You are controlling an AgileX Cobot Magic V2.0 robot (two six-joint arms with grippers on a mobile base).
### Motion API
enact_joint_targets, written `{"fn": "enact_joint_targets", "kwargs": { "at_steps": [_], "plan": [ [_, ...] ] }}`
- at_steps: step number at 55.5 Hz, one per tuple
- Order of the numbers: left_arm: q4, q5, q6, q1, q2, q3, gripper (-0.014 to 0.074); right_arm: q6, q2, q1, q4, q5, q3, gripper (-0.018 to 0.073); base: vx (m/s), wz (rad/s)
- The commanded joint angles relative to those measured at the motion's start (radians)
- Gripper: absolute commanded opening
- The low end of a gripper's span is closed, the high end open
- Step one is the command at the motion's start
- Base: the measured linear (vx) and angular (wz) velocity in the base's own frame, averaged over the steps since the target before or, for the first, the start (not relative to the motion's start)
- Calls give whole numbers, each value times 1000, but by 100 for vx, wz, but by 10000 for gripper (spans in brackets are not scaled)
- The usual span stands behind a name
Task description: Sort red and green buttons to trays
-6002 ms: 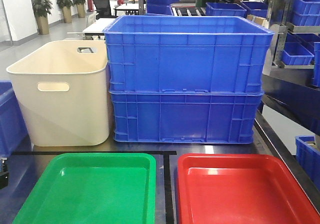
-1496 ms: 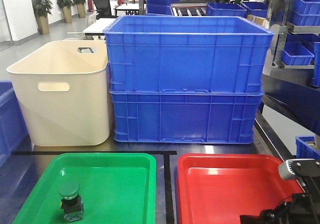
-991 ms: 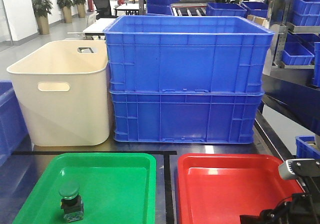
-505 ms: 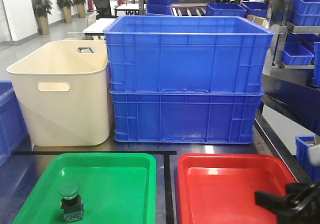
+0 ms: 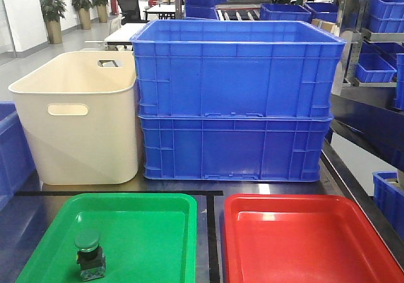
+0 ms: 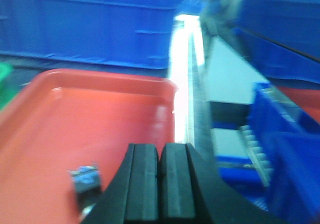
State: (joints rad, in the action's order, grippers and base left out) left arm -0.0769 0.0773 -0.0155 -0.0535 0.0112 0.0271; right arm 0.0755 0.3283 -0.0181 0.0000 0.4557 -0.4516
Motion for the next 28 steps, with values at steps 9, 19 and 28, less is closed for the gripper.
{"fn": "enact_joint_targets", "kwargs": {
  "at_steps": [9,19,28],
  "plan": [
    [0,-77,7,3,5,-20,-6,-176,-239,-5,-262,-219,213,-13,0,0],
    [0,-77,7,3,5,-20,-6,-170,-355,-2,-260,-341,425,-11,0,0],
    [0,-77,7,3,5,-20,-6,-170,-352,30,-222,-340,496,-9,0,0]
  ]
}}
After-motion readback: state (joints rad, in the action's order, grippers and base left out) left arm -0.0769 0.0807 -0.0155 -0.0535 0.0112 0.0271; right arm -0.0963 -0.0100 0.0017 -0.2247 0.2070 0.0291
